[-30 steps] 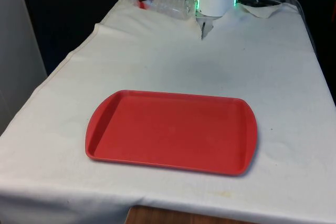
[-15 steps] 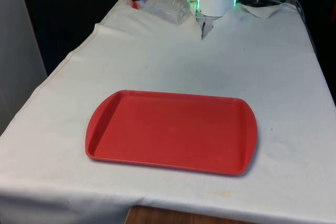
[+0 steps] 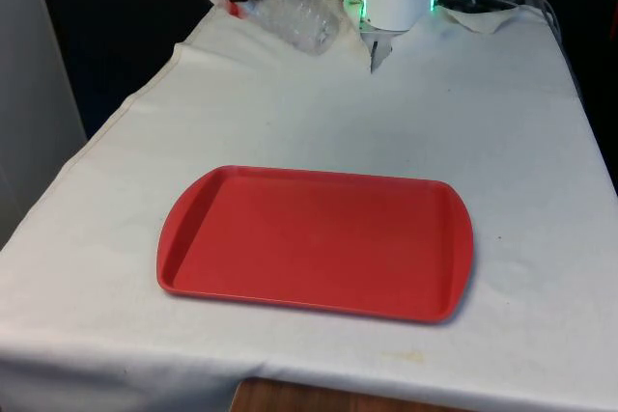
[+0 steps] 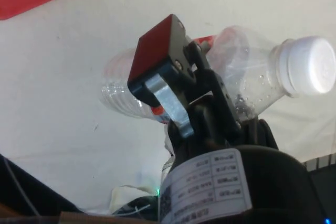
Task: Place the bottle upright on the tray.
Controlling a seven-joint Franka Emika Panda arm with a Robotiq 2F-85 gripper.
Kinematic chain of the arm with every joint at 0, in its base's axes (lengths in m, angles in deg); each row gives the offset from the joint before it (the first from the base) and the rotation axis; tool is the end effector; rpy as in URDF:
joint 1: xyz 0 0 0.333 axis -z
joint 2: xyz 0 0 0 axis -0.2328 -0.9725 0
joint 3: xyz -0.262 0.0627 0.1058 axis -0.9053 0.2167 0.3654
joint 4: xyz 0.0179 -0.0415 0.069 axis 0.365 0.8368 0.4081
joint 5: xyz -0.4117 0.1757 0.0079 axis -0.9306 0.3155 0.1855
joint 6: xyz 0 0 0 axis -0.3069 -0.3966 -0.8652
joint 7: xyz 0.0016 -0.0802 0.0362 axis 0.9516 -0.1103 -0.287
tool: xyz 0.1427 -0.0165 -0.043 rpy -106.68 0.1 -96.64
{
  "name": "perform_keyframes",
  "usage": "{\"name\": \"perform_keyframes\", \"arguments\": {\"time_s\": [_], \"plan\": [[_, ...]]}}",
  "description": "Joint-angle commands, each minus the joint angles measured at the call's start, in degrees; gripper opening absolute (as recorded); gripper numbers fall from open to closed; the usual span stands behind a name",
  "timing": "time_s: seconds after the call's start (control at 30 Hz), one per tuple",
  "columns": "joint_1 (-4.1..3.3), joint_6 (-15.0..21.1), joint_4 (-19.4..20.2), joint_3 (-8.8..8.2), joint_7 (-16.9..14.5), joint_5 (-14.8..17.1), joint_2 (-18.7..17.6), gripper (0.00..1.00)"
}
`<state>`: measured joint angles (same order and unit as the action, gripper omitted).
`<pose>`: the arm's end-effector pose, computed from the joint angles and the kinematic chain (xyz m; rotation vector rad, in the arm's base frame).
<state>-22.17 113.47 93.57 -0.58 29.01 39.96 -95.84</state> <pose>0.6907 -0.1768 0.3555 2.4048 -1.7183 -0.0694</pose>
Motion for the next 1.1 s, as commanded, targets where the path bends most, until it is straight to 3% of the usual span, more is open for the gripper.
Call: {"name": "perform_keyframes", "arguments": {"time_s": [0.0, 0.03, 0.17, 0.37, 0.57, 0.63, 0.67, 0.7, 0.83, 1.07], "plan": [[-0.23, 0.0, -0.7, -0.06, 1.0, -0.4, -0.5, 0.00], [0.00, 0.0, -0.3, 0.00, 0.3, -0.2, -0.2, 0.00], [-0.34, 0.1, -1.9, 0.11, 2.4, -1.2, -1.3, 0.00], [-0.29, 0.1, -3.3, 0.57, 4.1, -2.3, -2.2, 0.00], [-1.15, 0.2, -5.0, 1.20, 7.0, -4.0, -3.4, 0.00], [-1.26, 0.3, -5.2, 1.55, 7.6, -4.6, -3.5, 0.00], [-0.97, 0.1, -5.1, 1.72, 7.2, -4.6, -3.4, 0.00], [-1.32, 0.3, -5.3, 1.72, 8.0, -4.8, -3.6, 0.00], [-1.55, 0.8, -5.8, 2.75, 9.7, -6.1, -3.8, 0.00], [-1.55, 1.3, -7.3, 3.55, 11.9, -7.7, -4.9, 0.00]]}}
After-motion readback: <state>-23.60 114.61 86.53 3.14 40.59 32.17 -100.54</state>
